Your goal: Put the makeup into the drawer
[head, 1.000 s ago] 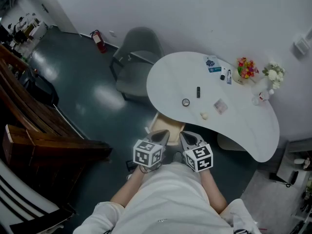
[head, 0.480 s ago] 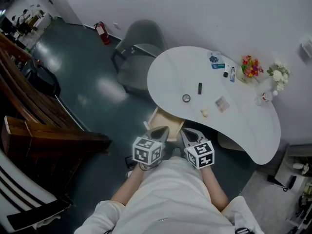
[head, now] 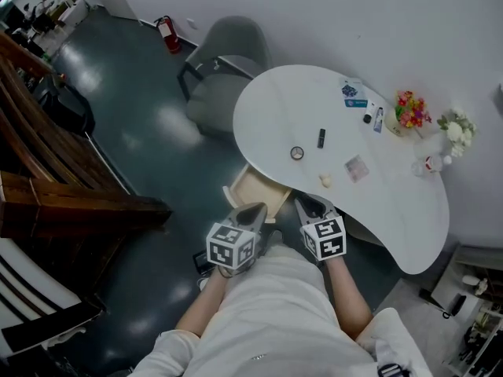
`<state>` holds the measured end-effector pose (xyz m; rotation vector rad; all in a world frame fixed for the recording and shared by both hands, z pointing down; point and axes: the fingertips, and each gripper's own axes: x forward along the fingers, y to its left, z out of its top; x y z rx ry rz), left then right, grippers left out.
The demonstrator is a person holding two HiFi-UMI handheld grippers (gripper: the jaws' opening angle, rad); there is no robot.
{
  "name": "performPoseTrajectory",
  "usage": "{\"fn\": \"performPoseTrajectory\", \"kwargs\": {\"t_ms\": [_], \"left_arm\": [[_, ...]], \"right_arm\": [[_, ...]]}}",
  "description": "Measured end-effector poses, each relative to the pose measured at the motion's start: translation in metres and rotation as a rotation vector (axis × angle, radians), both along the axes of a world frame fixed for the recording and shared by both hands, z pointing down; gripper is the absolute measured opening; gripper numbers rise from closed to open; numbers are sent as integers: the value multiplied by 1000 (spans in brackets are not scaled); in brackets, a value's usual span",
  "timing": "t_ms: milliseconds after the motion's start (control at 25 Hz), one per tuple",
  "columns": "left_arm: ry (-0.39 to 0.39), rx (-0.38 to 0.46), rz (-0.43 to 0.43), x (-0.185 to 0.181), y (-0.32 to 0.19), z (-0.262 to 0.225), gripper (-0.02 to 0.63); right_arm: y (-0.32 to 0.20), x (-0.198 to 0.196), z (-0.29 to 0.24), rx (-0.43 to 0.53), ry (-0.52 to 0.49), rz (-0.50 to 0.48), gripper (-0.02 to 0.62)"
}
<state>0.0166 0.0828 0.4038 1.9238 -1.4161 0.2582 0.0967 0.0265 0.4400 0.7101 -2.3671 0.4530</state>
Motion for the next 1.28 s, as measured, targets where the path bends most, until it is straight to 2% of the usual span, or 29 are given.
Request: {"fn": "performPoseTrajectory", "kwargs": {"t_ms": [280,560,680,1000,1280], "left_arm": [[-10,-34,-53,-5,0,8,9],[-17,-61,-88,-12,-8,20,9],[-17,-70,-89,-12,-10,23,9],[32,-168,-85,-4,7,65,9],[54,-204,-86,-6,11,83,9]], "right_arm": [[-38,-6,34,-24,45,12,137],[-83,-17,82,-59,84,152,201],[-99,-26,99,-55,110,179,216],[-144,-36,141,-30,187,244,225],[-163,-47,160,-29,200,228,227]]}}
